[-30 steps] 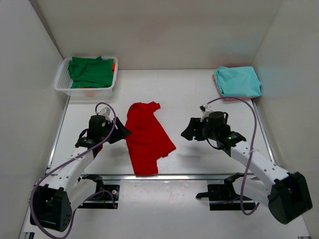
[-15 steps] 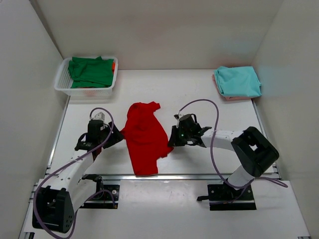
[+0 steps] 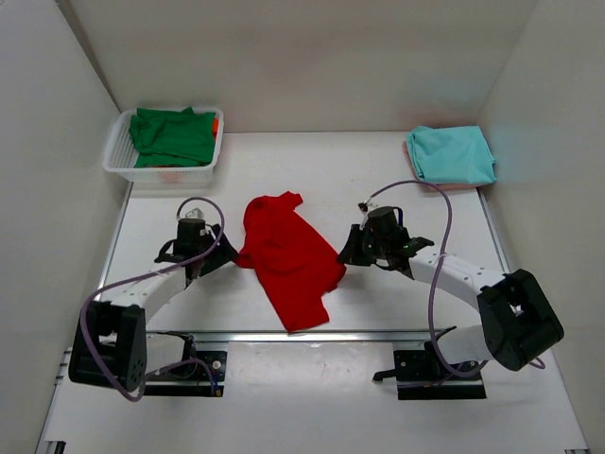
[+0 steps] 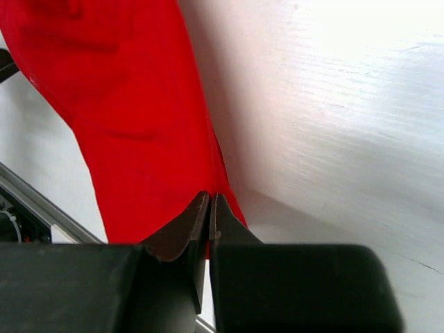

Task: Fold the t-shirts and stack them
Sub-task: Flatten out the tshirt

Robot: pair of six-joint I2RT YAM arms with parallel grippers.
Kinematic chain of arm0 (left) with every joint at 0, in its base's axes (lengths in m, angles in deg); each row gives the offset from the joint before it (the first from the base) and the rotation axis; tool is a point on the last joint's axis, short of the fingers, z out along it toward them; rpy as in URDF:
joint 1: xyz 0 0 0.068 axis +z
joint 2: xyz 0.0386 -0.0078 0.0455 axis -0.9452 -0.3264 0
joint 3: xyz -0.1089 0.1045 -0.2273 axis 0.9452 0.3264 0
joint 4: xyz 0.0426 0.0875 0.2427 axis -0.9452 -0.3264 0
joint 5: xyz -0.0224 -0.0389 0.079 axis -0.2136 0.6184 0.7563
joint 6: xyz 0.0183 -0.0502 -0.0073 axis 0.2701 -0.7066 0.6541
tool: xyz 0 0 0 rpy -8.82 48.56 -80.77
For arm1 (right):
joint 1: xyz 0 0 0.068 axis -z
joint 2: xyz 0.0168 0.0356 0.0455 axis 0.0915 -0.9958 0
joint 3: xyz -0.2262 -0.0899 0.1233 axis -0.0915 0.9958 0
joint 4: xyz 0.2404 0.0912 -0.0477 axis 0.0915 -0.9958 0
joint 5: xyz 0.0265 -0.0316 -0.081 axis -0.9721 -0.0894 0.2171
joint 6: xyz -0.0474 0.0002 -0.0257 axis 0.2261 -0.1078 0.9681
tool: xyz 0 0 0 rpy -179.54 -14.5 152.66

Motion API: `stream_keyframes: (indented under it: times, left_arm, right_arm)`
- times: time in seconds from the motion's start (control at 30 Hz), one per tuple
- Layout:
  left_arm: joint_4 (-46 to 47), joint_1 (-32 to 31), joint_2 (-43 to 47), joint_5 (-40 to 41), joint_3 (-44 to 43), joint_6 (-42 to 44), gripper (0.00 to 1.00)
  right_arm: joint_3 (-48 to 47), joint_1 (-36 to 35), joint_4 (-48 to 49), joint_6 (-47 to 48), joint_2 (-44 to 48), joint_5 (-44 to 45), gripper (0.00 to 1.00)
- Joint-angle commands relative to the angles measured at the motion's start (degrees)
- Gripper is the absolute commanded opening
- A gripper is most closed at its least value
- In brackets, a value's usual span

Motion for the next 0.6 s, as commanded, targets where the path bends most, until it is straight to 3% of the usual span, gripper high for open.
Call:
stream_keyframes:
  times: [0.0,0.17,0.3,0.33,0.37,0.4,0.47,0.57]
  left_arm:
    - [6.78,-0.34,-3.22,1.52,-3.11,-2.63,0.76]
    - [5.39,-4.2,-13.32,-6.82,-10.06,-2.2,0.71]
    - [11.59,-5.8,-13.16,-9.47,-5.61,-5.7,0.69]
    - [13.1,-5.79,-13.42,-10.86,-4.46,-6.58,0.58]
    - [13.38,-5.36,-13.86,-11.05,-4.27,-6.15,0.36]
    - [12.6,-5.09,-14.82,-12.01,-4.53,-5.71,0.29]
    - [10.84,-4.74,-15.7,-12.8,-5.93,-4.4,0.0]
    - [7.94,-2.81,-12.56,-13.87,-6.99,-2.99,0.0]
  right_arm:
    - [0.44,0.62,-1.77,2.03,0.75,0.02,0.0]
    - [0.62,0.44,-0.98,1.77,-0.84,-0.25,0.0]
    - [0.27,0.71,-0.89,1.77,-1.28,-0.07,0.0]
    - [0.62,0.88,-1.15,1.68,-1.54,-0.16,0.0]
    - [0.45,0.97,-0.72,1.77,-1.46,-0.51,0.0]
    - [0.44,0.97,-0.8,1.77,-1.46,-0.51,0.0]
    - [0.27,0.97,-0.89,2.03,-0.93,-0.42,0.0]
    - [-0.78,2.54,-3.16,3.79,0.03,-0.16,0.0]
